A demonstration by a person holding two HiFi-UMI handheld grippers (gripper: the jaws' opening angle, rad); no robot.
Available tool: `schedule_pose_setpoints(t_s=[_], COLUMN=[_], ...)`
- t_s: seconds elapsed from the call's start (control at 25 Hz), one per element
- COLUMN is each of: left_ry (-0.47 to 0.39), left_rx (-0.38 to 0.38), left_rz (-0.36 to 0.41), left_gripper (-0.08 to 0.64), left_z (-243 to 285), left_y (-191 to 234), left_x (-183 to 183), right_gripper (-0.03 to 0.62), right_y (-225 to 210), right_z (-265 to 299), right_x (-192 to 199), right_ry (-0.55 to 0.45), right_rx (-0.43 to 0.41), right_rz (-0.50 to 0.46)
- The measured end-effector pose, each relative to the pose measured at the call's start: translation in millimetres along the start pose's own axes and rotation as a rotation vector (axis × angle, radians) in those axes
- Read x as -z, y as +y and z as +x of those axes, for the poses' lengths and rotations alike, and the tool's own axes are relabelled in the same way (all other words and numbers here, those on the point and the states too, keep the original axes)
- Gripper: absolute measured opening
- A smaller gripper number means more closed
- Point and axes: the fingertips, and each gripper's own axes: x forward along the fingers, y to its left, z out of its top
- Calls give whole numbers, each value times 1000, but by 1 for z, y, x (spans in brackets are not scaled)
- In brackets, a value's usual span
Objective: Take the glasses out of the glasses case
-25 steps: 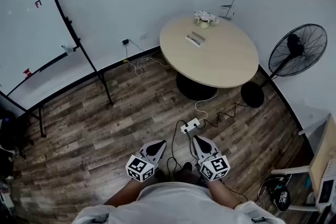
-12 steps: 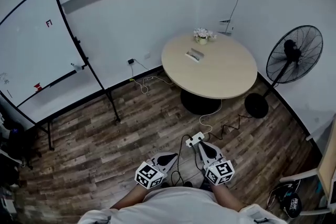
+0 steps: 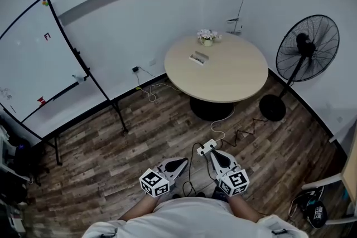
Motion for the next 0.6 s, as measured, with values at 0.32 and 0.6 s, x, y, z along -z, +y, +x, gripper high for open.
schedule_pose_setpoints(t_s=[0.32,0.6], left_ry=[32,14], left_rx=[6,-58], left_rz=[-56,-131], left_gripper=[11,11], left_z=[17,10], left_y=[-4,39], left_x=[10,15], right_gripper=[27,28], right_y=[-13,-17], right_z=[-1,39], right_x=[17,26], right_ry=[18,53], right_rx=[-65,-73], right_rz=[40,63])
